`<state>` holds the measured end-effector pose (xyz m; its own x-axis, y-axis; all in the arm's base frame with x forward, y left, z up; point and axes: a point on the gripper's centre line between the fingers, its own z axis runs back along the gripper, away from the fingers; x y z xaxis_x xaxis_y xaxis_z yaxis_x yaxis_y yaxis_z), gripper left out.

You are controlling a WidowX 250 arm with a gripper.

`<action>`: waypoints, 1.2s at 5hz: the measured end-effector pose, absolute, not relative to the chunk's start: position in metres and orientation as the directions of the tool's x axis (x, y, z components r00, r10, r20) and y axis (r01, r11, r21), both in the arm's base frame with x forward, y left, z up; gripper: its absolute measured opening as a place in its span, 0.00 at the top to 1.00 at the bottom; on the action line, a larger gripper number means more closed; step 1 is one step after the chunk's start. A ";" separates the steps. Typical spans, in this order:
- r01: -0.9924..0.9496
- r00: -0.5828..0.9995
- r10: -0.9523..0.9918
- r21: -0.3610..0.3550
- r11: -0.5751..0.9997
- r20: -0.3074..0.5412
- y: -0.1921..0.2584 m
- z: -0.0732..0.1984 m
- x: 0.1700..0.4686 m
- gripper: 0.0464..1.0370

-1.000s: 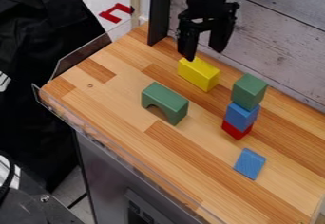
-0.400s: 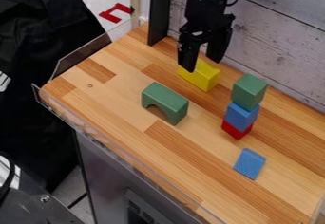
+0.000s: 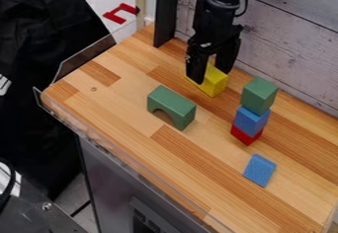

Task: Put the yellow block on top of the green arch

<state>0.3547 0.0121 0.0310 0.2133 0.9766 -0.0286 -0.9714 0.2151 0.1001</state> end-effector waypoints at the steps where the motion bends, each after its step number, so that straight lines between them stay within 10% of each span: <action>1: -0.978 0.180 0.983 0.097 0.184 -0.047 0.017 0.023 0.360 0.04; 2: -0.983 0.153 0.987 0.095 0.157 -0.051 0.024 0.020 0.361 0.07; 4: -0.984 0.165 0.985 0.065 0.168 -0.053 0.031 0.014 0.357 0.46; 6: -0.948 0.222 0.974 -0.227 0.224 0.034 0.029 0.095 0.348 0.46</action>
